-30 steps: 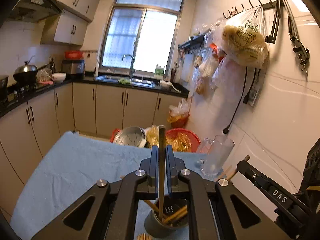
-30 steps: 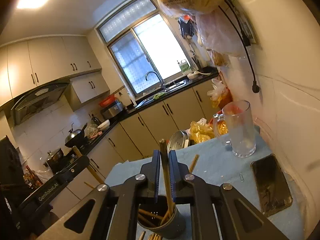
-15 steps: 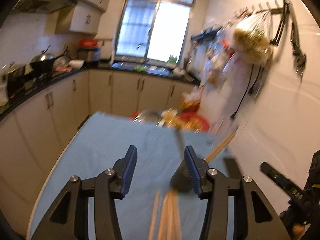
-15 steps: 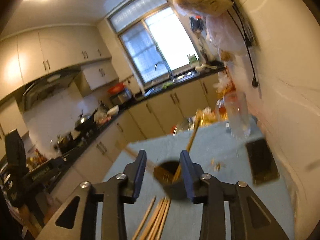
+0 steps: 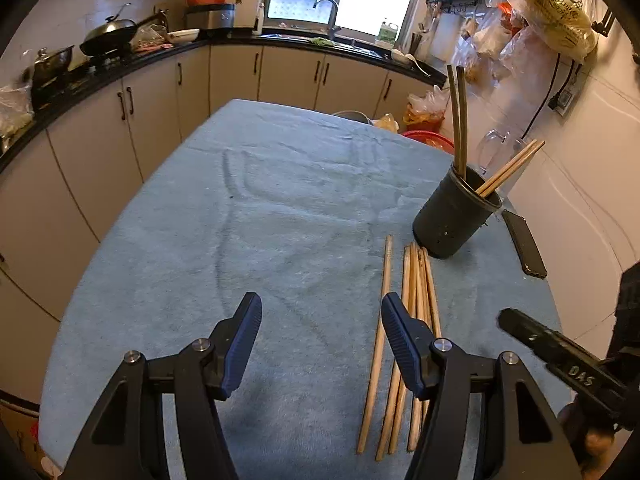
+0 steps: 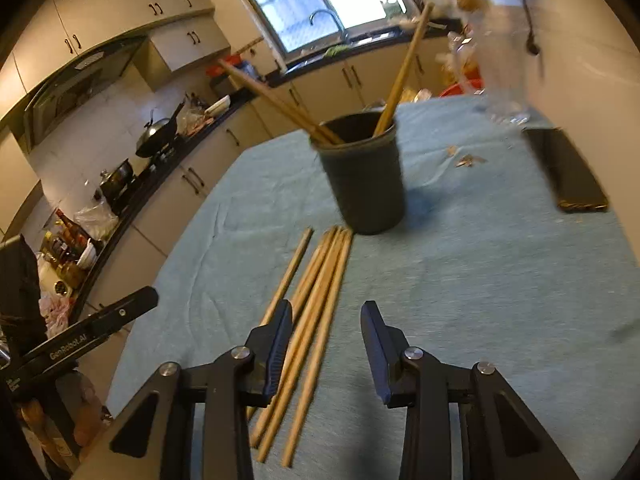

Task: Organize utensils
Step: 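Lower the left gripper onto a chopstick while the right gripper grasps another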

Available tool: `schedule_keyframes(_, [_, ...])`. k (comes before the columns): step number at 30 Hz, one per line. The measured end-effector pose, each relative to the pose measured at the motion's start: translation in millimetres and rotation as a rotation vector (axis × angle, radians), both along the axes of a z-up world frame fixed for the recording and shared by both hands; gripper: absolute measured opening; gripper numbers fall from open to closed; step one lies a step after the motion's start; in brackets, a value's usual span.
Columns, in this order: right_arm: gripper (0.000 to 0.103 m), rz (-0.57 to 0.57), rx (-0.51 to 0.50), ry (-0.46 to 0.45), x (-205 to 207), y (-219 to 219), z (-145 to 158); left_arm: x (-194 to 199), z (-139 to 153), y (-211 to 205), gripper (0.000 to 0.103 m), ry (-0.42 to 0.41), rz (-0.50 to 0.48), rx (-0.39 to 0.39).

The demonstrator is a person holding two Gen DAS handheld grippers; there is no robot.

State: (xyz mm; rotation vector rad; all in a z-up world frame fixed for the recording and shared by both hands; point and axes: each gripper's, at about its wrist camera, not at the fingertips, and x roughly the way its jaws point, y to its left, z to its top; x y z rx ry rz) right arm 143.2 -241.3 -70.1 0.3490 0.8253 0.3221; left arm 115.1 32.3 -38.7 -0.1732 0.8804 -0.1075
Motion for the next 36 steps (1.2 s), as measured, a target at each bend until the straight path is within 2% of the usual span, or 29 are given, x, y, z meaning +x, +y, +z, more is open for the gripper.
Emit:
schedule_keyframes(4, [0.035, 0.006, -0.029, 0.033, 21, 11, -7, 24, -7, -10, 0.063, 0.037, -0.037, 0.007])
schedule_keyframes(10, [0.025, 0.022, -0.065, 0.126, 72, 22, -30, 65, -32, -35, 0.062, 0.119, -0.115, 0.001])
schedule_keyframes(14, [0.021, 0.032, -0.079, 0.172, 100, 28, -44, 85, -50, -40, 0.049, 0.182, -0.119, -0.007])
schedule_keyframes(19, [0.019, 0.037, -0.137, 0.198, 122, 37, -49, 98, -58, -42, 0.048, 0.210, -0.130, -0.026])
schedule_keyframes(25, [0.015, 0.047, -0.205, 0.210, 130, 48, -47, 107, -63, -48, 0.046, 0.221, -0.144, -0.025])
schedule_keyframes(27, [0.011, 0.048, -0.216, 0.212, 129, 49, -46, 110, -65, -53, 0.044, 0.219, -0.154, -0.016])
schedule_keyframes(30, [0.009, 0.069, -0.254, 0.206, 123, 55, -47, 112, -66, -59, 0.032, 0.227, -0.175, -0.010])
schedule_keyframes(36, [0.009, 0.067, -0.218, 0.206, 97, 44, -48, 126, -73, -75, 0.029, 0.254, -0.206, 0.005])
